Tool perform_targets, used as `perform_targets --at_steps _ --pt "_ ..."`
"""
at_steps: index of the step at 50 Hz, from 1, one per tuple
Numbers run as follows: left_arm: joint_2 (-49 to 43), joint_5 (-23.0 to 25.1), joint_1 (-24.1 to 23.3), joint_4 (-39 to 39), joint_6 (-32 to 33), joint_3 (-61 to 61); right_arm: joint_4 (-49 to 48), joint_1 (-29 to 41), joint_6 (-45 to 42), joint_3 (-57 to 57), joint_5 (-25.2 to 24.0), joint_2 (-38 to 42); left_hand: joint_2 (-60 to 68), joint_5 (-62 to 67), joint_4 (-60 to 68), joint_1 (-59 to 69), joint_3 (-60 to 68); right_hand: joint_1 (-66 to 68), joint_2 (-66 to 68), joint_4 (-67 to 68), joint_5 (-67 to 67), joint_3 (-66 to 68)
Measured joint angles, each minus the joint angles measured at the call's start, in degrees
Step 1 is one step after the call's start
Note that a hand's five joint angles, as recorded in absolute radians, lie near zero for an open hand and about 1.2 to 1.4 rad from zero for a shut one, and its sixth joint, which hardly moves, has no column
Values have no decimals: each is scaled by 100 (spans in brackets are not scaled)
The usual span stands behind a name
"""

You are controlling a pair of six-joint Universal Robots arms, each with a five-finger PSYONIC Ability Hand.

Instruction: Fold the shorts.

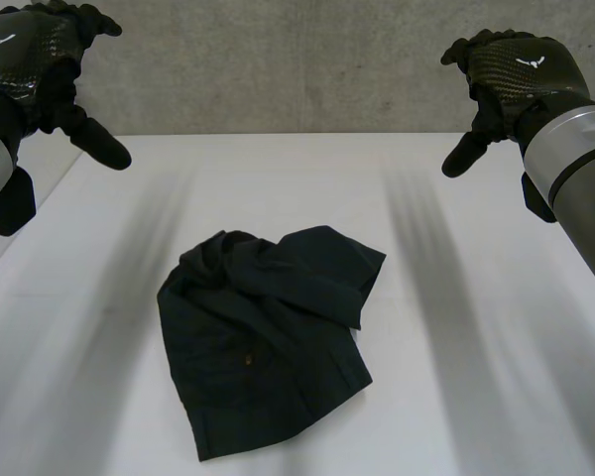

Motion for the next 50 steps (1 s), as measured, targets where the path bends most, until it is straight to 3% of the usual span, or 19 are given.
perform_targets --at_steps 6,10,12,17,22,27,36,38,41,42,44,45,46,50 --pt "-22 11 -12 21 1 -39 135 -3 -97 -13 -165 5 0 0 0 0 0 0 0 0 0 0" --pt "-49 37 -15 79 19 -124 595 18 -516 -7 -521 28 0 0 0 0 0 0 0 0 0 0" --pt "-118 71 -22 230 42 -218 1345 55 -1244 83 -1088 69 0 0 0 0 2 0 0 0 0 0" --pt "-527 166 -35 630 129 -307 1901 147 -1996 619 -1971 136 0 0 0 0 0 0 0 0 0 0" --pt "-1063 329 -33 919 297 -285 1598 277 -2184 1280 -2483 124 0 0 0 0 0 0 0 0 0 0" --pt "-2128 660 -15 1127 792 -39 408 693 -2159 2454 -2746 -8 0 0 0 0 0 0 0 0 0 0" --pt "-3563 856 -66 1147 1363 460 -927 1261 -2111 3466 -2584 112 59 48 53 54 46 114 137 112 110 180" --pt "-3917 852 -127 1135 1430 589 -1317 1320 -2108 3606 -2361 279 731 675 716 735 649 1209 1474 1264 1192 1422" --pt "-4121 828 -198 1127 1451 677 -1624 1316 -2110 3629 -2052 412 2516 2380 2498 2726 2417 2821 3372 3139 2962 3358" --pt "-4187 808 -230 1125 1452 715 -1754 1307 -2112 3613 -1893 457 3943 3600 3784 4071 3690 3631 4545 4451 4233 4528" --pt "-4212 794 -244 1125 1450 735 -1840 1298 -2114 3595 -1779 479 3943 3600 3784 4071 3690 3826 4803 4807 4603 4899" --pt "-4252 729 -274 1128 1436 802 -2024 1269 -2122 3522 -1525 519 5444 5042 5425 5177 5318 3826 4803 4807 4603 4899" --pt "-4249 686 -283 1130 1427 831 -2155 1228 -2135 3438 -1345 533 5568 5067 5535 5177 5422 4378 5228 5403 5237 5464" --pt "-4088 313 -325 1158 1360 932 -2415 1004 -2200 3079 -1018 533 5657 5067 5668 5177 5518 4433 5250 5465 5261 5477"
